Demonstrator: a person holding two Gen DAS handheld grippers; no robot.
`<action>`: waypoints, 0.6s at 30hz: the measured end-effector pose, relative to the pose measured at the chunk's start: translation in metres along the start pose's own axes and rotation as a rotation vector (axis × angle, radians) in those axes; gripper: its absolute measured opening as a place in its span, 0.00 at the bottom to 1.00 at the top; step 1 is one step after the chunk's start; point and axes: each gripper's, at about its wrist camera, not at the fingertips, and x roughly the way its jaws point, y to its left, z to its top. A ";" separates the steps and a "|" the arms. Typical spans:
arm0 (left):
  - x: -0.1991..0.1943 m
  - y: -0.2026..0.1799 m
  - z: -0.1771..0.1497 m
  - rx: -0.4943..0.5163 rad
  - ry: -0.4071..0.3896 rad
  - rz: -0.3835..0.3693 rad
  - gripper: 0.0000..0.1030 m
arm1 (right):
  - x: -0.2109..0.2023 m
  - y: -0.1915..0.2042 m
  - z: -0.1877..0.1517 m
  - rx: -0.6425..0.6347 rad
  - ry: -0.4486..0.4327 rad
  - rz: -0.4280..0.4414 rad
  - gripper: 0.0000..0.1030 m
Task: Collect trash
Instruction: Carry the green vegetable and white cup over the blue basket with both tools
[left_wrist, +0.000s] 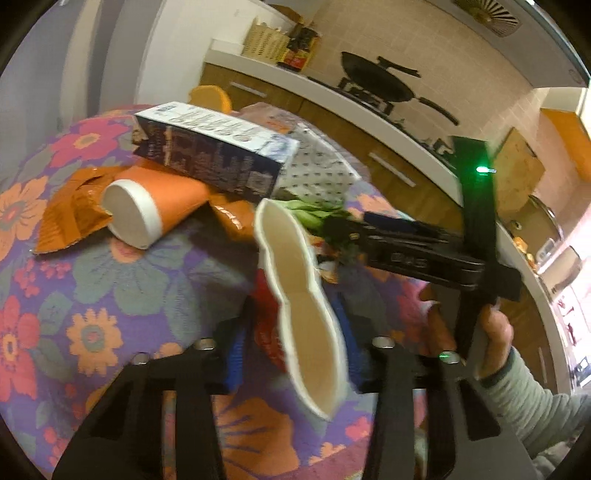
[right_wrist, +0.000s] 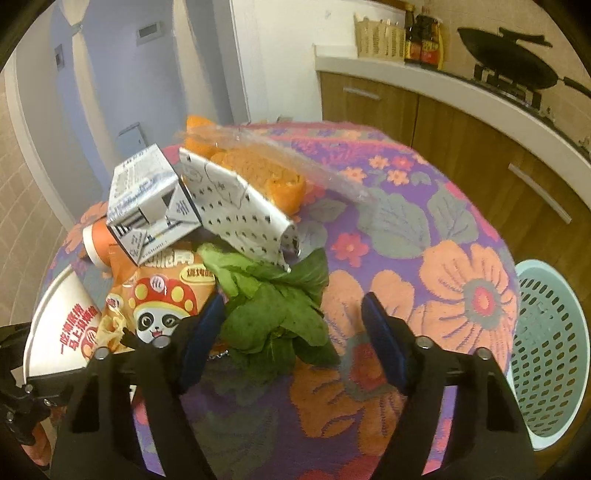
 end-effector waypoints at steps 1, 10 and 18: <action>-0.002 -0.002 0.000 0.009 -0.004 0.013 0.33 | 0.002 -0.001 0.000 0.007 0.014 0.012 0.61; -0.033 0.003 0.000 0.009 -0.042 0.019 0.32 | 0.002 0.005 -0.008 -0.035 0.013 0.062 0.20; -0.066 0.010 0.006 0.005 -0.119 0.024 0.32 | -0.026 0.003 -0.026 -0.041 -0.029 0.048 0.15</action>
